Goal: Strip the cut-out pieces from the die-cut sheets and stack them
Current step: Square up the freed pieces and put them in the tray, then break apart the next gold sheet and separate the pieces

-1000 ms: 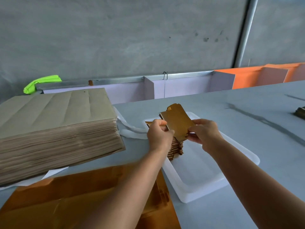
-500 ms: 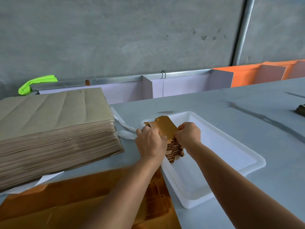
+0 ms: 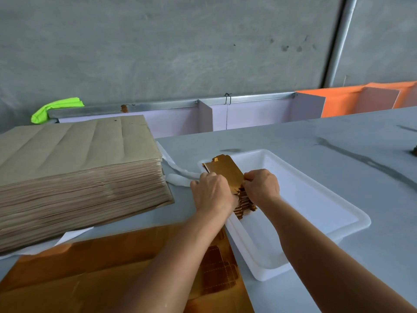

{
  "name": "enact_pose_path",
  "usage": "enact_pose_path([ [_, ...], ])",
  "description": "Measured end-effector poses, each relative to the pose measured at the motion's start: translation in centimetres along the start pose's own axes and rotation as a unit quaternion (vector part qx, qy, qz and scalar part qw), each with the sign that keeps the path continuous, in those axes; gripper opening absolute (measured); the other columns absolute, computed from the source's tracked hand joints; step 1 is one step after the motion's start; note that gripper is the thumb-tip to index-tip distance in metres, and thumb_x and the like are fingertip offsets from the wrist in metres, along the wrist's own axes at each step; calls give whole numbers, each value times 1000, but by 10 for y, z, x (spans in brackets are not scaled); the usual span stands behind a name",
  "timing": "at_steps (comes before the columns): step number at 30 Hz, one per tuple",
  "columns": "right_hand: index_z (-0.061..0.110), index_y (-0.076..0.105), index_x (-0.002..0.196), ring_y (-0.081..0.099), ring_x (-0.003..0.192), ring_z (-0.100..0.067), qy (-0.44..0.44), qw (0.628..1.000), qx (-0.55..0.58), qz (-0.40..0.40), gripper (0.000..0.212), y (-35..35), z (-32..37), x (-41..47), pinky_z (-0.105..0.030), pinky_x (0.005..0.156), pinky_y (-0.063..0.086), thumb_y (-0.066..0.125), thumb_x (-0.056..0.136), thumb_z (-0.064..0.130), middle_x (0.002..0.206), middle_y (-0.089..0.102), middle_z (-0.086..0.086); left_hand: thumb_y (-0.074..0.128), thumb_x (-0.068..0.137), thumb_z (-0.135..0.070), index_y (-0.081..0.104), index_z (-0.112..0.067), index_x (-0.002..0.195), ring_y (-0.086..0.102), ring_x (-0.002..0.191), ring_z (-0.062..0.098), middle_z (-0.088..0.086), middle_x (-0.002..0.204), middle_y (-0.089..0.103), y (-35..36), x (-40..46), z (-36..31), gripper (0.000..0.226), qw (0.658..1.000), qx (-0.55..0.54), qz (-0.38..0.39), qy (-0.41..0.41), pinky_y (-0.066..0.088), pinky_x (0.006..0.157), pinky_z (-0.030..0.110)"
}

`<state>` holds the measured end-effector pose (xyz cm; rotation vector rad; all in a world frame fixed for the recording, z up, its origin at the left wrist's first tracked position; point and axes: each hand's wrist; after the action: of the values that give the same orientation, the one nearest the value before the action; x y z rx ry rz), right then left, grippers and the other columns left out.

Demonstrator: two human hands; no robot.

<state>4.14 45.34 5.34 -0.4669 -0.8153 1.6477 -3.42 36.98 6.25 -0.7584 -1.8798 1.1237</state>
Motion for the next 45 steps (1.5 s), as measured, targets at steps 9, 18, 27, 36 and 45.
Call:
enact_pose_path([
  [9,10,61,113,59,99,-31,6,999,-43,-2,33,-11,11,-19,-35,79,50,46,85,0,102,65,-10,62,88,-39,59,-13,123,36,131,23,4,138,46,-10,-8,7,44,994,-78,69,44,39,101,39],
  [18,9,70,103,59,80,-28,-113,987,52,-103,27,-43,36,-98,-26,66,39,45,92,6,99,69,-13,55,93,-38,42,-12,141,37,135,20,3,147,41,-64,-84,64,56,996,-79,30,27,31,107,33],
  [27,10,73,101,59,87,-8,-128,981,134,61,16,-18,24,-229,-15,77,45,62,89,10,101,70,-2,62,89,-31,46,-18,137,41,133,17,1,144,45,-97,-199,119,52,995,-69,73,-13,34,111,37],
  [36,21,65,118,58,59,1,-27,994,58,93,29,-31,-23,-293,-6,48,41,59,90,19,100,62,3,58,74,-69,21,-42,146,9,145,22,-13,158,5,-94,-291,139,85,959,-62,276,21,24,112,48],
  [45,19,62,123,57,111,-22,8,992,95,86,30,-46,-41,-343,-39,94,46,53,94,18,125,60,-4,61,61,-81,-5,-48,145,-39,129,5,-20,150,-30,-84,-333,126,112,897,-35,407,168,-25,101,40],
])
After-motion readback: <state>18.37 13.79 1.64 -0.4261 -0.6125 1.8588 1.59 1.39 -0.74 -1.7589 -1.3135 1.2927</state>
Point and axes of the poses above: each hand's wrist, its own x-axis towards the middle knuckle, its own y-axis out of the palm, z = x × y
